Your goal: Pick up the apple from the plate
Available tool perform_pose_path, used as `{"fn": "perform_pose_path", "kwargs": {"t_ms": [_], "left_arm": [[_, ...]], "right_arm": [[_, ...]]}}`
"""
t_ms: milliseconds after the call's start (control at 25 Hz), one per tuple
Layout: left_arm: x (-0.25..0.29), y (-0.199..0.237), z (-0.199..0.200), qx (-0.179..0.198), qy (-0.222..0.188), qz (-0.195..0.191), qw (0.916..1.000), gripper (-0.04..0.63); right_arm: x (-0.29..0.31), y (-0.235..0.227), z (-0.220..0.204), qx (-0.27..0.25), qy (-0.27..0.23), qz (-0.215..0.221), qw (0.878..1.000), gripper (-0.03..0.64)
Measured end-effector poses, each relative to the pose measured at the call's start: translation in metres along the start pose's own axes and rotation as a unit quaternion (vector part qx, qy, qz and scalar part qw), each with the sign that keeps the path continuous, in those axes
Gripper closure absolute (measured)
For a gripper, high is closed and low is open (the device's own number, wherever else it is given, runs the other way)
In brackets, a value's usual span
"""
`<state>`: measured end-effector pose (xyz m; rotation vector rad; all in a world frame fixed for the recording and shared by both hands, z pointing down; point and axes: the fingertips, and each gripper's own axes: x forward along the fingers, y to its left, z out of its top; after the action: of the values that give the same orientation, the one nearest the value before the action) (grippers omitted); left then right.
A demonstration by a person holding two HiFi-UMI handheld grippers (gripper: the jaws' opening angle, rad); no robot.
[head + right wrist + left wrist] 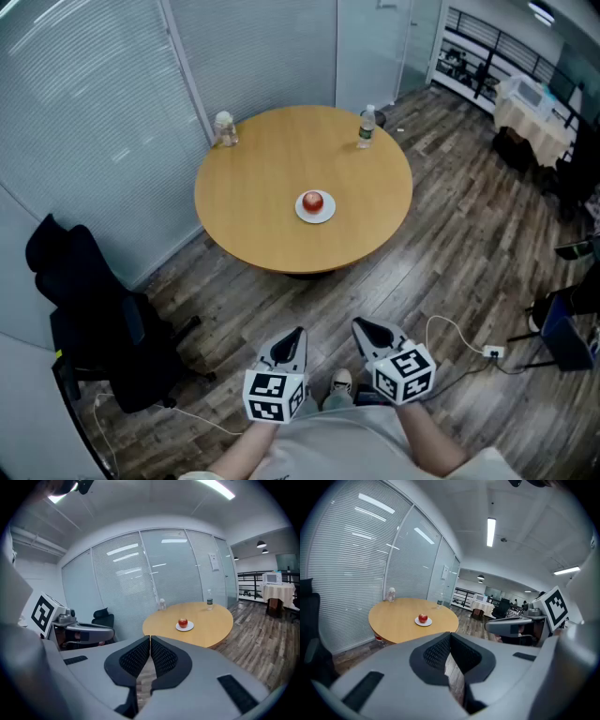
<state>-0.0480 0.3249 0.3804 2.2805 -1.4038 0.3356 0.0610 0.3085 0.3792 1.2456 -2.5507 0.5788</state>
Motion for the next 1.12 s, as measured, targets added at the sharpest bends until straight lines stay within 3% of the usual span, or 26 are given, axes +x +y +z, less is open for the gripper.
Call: {"fn": "perform_pose_path", "kwargs": {"t_ms": [520, 1120], "left_arm": [[0.013, -0.010, 0.011, 0.004, -0.006, 0.006, 1.0000, 0.592], [0.053, -0.035, 0.028, 0.019, -0.016, 0.040, 0.9989, 0.592]], "right_arm": [[-0.001, -0.019, 0.003, 0.005, -0.006, 0.003, 1.000, 0.584], [-0.002, -0.085, 0.008, 0.007, -0.004, 0.025, 1.000, 0.584]]}}
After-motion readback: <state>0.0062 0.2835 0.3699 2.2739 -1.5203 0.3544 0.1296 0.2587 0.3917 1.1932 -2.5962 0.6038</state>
